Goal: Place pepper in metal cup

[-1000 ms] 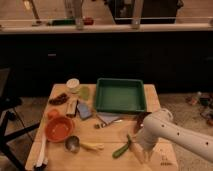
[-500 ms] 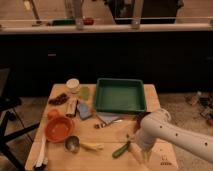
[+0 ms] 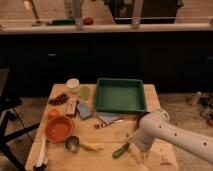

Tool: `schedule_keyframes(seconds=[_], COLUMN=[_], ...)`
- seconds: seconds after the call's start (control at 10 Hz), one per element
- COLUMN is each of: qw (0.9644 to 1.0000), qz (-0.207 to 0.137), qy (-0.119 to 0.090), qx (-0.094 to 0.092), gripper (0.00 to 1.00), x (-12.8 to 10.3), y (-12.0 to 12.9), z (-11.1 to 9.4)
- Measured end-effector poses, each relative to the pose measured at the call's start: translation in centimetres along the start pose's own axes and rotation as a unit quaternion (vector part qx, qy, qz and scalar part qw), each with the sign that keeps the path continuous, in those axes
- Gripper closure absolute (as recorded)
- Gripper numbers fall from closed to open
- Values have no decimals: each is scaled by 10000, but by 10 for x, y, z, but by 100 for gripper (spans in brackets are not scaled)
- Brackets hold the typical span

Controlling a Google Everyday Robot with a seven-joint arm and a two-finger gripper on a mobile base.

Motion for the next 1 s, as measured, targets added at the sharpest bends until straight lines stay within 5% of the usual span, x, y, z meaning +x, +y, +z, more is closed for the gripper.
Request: schedule_keyframes(seconds=[0.8, 1.0], qw=[9998, 9998], qz=[-115, -90], qy=[-117, -128], qx=[-115, -136], gripper=[20, 30], x=[-5, -3], y=[-21, -23], z=[19, 22])
